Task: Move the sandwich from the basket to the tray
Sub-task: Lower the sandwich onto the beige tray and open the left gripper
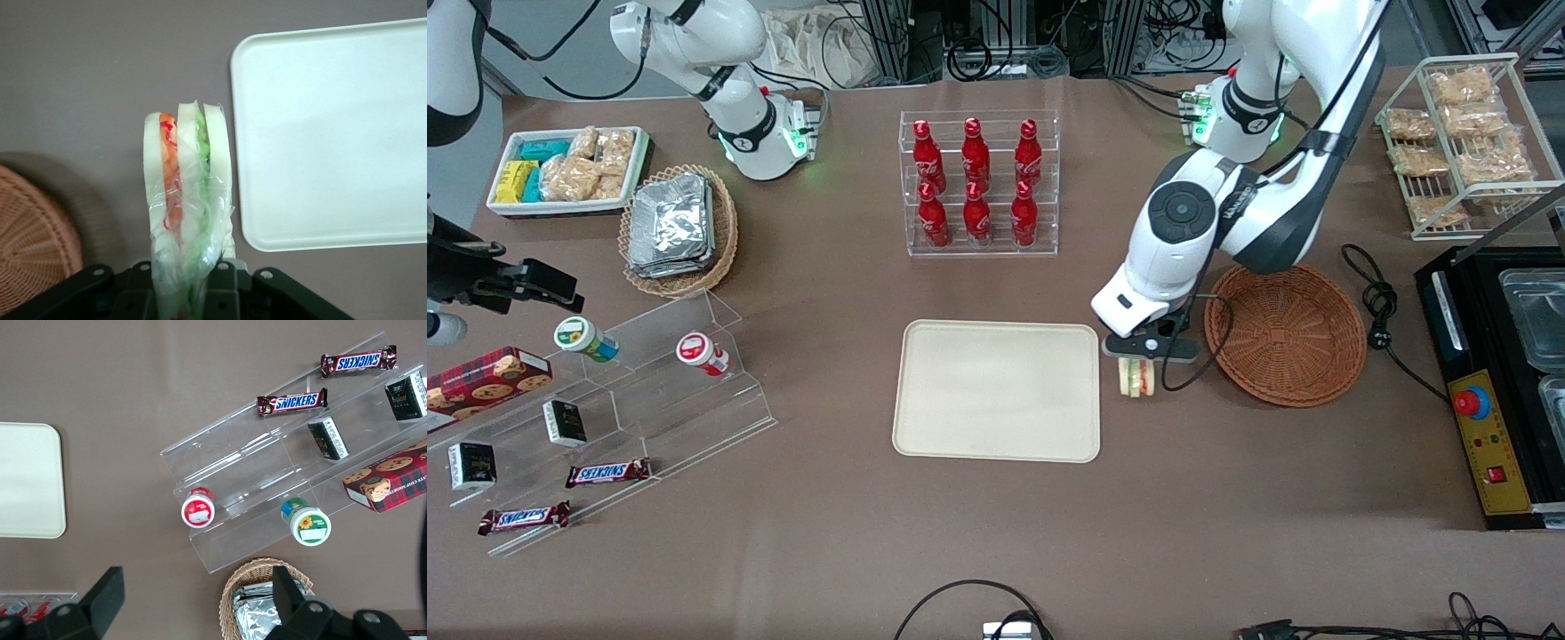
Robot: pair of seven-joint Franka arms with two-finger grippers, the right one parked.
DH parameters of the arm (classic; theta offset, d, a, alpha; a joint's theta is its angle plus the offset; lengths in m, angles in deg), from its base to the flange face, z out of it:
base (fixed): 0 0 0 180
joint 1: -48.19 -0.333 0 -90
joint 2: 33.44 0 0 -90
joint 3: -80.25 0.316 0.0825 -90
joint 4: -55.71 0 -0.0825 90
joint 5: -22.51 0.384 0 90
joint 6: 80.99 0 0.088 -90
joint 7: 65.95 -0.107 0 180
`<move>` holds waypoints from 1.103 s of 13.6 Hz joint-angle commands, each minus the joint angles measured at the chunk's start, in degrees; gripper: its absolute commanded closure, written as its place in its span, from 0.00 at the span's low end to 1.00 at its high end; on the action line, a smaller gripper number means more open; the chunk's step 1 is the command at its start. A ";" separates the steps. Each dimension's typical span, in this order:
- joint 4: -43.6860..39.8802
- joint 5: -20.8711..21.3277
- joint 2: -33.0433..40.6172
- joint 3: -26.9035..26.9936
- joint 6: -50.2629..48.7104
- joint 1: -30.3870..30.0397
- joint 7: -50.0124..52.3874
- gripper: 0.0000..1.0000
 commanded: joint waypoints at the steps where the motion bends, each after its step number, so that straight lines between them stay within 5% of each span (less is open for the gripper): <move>1: -7.09 1.72 -6.57 0.35 -0.43 2.78 0.92 1.00; 7: -14.83 9.62 -17.20 0.27 -0.34 7.09 9.26 1.00; 15: -20.82 10.33 -25.39 0.35 -0.34 7.97 10.42 1.00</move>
